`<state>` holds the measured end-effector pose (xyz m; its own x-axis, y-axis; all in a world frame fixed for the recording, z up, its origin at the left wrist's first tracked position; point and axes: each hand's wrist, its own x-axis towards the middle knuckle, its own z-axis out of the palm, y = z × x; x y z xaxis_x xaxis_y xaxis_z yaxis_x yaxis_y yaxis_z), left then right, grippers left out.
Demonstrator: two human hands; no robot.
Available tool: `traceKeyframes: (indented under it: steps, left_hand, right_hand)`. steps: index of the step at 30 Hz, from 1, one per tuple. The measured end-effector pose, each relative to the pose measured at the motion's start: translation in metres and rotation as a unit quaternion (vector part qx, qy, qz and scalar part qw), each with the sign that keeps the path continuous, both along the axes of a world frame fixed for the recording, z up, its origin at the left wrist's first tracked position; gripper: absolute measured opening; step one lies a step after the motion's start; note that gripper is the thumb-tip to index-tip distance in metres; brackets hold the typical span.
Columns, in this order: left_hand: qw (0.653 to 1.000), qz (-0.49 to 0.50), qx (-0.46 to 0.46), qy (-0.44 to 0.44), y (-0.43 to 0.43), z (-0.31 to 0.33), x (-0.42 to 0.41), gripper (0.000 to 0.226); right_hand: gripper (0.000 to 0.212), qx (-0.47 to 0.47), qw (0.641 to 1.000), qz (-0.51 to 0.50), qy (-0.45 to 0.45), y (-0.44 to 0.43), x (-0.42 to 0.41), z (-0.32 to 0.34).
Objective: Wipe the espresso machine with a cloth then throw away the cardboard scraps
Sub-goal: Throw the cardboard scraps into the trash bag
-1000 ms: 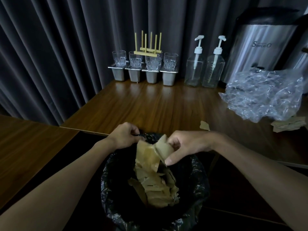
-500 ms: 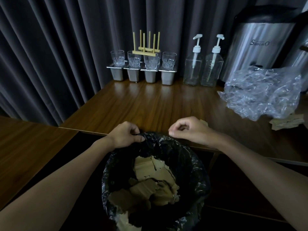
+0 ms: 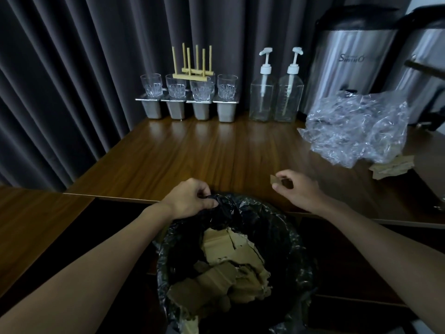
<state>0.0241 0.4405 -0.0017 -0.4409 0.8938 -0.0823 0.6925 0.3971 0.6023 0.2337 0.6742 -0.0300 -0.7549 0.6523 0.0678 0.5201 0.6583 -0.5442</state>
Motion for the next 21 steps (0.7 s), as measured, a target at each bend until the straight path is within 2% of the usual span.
traceKeyframes:
  steps: [4, 6, 9, 13, 21]
  left_hand:
    - [1.000, -0.004, -0.008, 0.000, 0.002, 0.002, 0.001, 0.027]
    - [1.000, -0.006, -0.010, 0.002, 0.003, 0.002, 0.001, 0.028]
    - [1.000, -0.006, -0.008, 0.001, 0.003, 0.001, 0.000, 0.028]
    - [1.000, -0.009, -0.001, 0.003, 0.003, -0.001, -0.002, 0.030]
    - [1.000, -0.030, 0.000, 0.010, 0.011, 0.001, 0.001, 0.026]
  right_hand:
    - [0.013, 0.017, 0.999, 0.021, 0.020, -0.004, -0.004, 0.002]
    - [0.006, 0.011, 0.999, 0.024, 0.030, -0.007, -0.009, 0.001]
    - [0.007, -0.011, 0.999, 0.004, 0.053, -0.009, -0.018, -0.003]
    - [0.023, -0.088, 0.990, -0.014, 0.107, -0.018, -0.022, 0.002]
    - [0.016, -0.201, 0.952, -0.017, 0.231, -0.053, -0.013, 0.048]
